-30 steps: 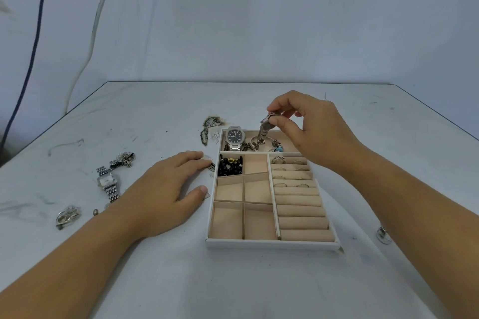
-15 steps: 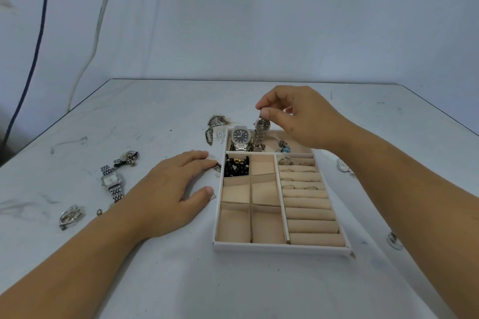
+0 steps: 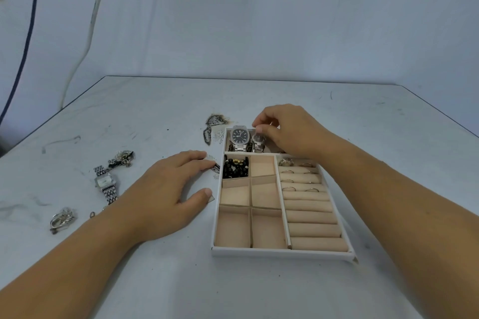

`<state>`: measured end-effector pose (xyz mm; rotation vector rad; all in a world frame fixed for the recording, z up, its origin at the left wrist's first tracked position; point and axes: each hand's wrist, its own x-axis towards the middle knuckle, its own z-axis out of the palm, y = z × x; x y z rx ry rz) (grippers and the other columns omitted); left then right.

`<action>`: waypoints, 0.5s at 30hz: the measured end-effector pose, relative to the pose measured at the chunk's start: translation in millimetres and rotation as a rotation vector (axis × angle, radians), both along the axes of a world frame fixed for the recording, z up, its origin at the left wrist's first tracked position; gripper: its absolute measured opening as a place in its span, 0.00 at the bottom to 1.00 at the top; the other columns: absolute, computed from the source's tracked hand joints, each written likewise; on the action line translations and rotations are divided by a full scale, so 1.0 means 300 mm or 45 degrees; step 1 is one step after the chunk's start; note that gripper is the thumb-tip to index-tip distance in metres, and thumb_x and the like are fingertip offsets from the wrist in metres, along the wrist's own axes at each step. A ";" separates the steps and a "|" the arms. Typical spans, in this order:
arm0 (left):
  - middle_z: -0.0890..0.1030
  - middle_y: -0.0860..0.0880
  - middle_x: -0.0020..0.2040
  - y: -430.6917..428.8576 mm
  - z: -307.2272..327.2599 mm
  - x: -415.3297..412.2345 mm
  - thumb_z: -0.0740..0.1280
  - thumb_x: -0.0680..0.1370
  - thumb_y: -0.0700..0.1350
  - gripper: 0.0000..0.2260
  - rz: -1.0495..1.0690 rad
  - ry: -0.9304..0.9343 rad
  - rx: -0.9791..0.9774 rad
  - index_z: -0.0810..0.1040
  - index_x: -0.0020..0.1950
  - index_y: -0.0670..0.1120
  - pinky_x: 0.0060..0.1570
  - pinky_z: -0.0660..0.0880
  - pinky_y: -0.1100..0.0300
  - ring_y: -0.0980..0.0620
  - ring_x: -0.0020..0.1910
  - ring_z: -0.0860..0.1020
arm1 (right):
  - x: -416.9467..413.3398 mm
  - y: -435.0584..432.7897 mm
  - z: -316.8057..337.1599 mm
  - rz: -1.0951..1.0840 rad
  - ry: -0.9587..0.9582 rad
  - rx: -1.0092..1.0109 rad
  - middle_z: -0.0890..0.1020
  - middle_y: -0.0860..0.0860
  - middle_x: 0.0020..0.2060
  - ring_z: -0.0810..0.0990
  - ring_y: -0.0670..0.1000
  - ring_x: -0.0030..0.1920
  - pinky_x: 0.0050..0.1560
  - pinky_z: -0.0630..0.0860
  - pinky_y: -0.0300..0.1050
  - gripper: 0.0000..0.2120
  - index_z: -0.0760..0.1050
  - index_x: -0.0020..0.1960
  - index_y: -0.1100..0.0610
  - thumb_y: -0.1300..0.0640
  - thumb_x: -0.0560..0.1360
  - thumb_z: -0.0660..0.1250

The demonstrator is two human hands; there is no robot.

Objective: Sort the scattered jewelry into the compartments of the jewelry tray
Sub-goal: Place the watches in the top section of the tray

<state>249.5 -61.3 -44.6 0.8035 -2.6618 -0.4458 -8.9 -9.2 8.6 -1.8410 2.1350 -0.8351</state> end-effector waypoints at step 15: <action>0.64 0.63 0.71 -0.003 -0.001 -0.002 0.54 0.72 0.65 0.28 -0.001 0.008 -0.008 0.67 0.70 0.60 0.69 0.59 0.62 0.63 0.70 0.62 | 0.010 0.037 0.045 0.061 0.059 0.139 0.80 0.45 0.41 0.76 0.42 0.41 0.39 0.69 0.38 0.13 0.79 0.49 0.49 0.42 0.75 0.62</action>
